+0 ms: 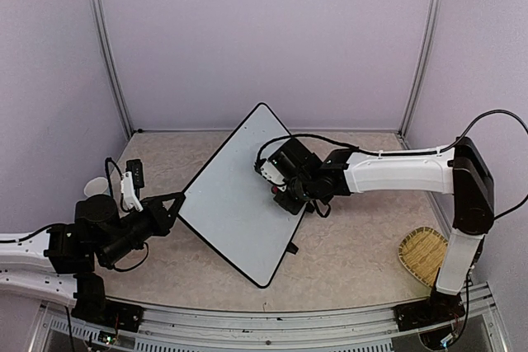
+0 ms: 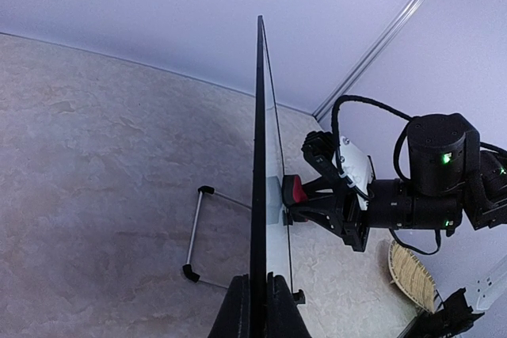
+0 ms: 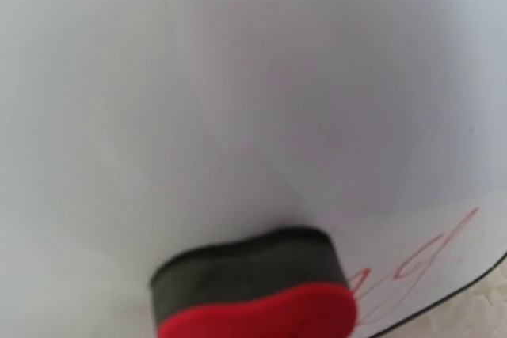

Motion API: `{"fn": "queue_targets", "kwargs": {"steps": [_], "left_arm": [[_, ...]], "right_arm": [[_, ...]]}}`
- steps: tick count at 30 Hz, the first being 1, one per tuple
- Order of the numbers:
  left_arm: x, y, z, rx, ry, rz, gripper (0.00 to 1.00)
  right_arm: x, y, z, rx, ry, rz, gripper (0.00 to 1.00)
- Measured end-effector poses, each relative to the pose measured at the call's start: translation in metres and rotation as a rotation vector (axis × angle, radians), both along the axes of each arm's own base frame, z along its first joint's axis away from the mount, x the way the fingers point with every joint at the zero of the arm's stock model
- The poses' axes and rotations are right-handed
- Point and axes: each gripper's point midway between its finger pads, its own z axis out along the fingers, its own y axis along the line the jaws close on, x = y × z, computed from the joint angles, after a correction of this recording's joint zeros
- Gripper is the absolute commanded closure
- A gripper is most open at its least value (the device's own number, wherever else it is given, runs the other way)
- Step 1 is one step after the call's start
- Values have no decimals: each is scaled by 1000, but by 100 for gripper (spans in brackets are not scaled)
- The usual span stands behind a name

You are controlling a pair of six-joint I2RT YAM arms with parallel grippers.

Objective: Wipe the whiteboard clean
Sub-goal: Erase the whiteboard at the center of the board.

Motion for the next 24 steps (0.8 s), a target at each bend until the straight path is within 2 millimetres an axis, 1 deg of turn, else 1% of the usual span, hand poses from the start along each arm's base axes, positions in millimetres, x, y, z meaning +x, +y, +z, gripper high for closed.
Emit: {"fn": "queue_targets", "kwargs": {"steps": [5,10,15,17,21,24], "left_arm": [[-1,-1,-1,18,-7,-8,88],[-6,-9,-5,60,-9,-65,79],[-11,-18,-18,146,9,-119,68],[-11,-19,-18,171,8,-123,62],[-10,-19,-10,186,1,-120,52],[-10,-16,7,161,-20,-113,45]], "right_arm": [[0,0,0,2,1,1,79],[0,4,2,18,-1,7,79],[-1,5,1,30,3,12,79],[-2,4,1,31,4,13,79],[-5,0,4,36,4,13,79],[-7,-3,10,46,-3,12,79]]}}
